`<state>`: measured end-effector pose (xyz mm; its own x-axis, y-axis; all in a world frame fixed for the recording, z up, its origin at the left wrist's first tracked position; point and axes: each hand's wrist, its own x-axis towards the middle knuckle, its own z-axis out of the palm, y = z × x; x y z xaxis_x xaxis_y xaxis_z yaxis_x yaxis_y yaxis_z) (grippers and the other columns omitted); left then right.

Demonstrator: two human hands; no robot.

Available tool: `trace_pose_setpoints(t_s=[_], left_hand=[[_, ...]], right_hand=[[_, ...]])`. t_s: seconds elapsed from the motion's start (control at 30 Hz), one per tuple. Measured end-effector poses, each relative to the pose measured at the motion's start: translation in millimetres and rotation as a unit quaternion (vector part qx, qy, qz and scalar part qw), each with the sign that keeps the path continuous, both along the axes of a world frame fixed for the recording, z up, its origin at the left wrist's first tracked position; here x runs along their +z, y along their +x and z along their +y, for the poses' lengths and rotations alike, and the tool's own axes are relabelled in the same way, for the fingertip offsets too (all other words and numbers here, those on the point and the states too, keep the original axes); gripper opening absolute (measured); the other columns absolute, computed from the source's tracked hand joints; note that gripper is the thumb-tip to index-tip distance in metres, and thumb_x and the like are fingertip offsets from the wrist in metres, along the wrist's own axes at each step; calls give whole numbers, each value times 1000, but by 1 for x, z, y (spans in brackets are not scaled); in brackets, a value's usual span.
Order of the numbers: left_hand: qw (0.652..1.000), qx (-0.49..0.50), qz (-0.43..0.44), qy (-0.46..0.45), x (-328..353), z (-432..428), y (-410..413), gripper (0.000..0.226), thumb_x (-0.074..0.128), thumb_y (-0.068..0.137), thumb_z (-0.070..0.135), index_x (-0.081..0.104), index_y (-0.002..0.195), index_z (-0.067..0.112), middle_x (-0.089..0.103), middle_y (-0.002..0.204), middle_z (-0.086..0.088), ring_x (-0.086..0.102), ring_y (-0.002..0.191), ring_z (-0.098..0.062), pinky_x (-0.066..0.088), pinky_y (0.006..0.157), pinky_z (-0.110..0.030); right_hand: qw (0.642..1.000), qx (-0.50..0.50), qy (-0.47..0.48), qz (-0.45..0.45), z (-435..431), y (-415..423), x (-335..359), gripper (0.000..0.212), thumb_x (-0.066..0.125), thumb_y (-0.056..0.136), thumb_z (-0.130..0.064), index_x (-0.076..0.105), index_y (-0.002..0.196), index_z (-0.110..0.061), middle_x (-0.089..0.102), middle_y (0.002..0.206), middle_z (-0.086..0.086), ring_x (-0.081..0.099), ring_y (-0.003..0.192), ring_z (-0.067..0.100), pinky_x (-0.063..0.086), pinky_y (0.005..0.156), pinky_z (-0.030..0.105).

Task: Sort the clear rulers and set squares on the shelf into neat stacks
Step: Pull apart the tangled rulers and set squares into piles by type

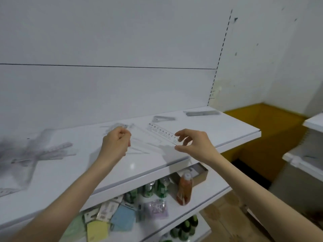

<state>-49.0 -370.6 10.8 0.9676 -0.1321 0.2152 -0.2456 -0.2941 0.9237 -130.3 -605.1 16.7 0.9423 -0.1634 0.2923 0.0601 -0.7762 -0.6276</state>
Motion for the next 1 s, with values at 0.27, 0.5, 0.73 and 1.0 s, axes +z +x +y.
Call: trace_pose_setpoints(t_s=[0.27, 0.5, 0.73, 1.0], left_hand=[[1000, -11, 20, -7, -2, -127, -2, 17, 42, 90, 12, 59, 89, 10, 60, 72, -5, 49, 57, -20, 43, 57, -30], [1000, 2, 20, -5, -5, -189, 48, 17, 44, 91, 11, 60, 89, 5, 59, 70, -6, 47, 55, -22, 41, 54, -29], [999, 2, 34, -15, -5, -243, 90, 17, 45, 91, 11, 59, 92, 2, 57, 68, -5, 46, 55, -19, 40, 52, -28], [996, 58, 57, -31, -22, -269, 116, 15, 45, 91, 12, 58, 85, 7, 56, 66, -4, 44, 54, -20, 37, 52, -29]], right_hand=[[1000, 2, -12, 1, -116, 10, -13, 38, 75, 80, -23, 65, 116, -19, 66, 97, -10, 63, 82, 2, 47, 72, 11], [1000, 2, 4, 9, -187, 57, -26, 37, 76, 79, -21, 66, 114, -20, 67, 96, -12, 62, 83, 0, 45, 72, 8], [999, 19, -31, 10, -249, 117, -20, 36, 75, 81, -17, 65, 115, -20, 67, 99, -11, 61, 88, 2, 43, 77, 12], [983, -33, -172, 61, -324, 204, -14, 19, 66, 87, -19, 61, 105, -23, 59, 95, -9, 49, 88, 16, 23, 54, 17]])
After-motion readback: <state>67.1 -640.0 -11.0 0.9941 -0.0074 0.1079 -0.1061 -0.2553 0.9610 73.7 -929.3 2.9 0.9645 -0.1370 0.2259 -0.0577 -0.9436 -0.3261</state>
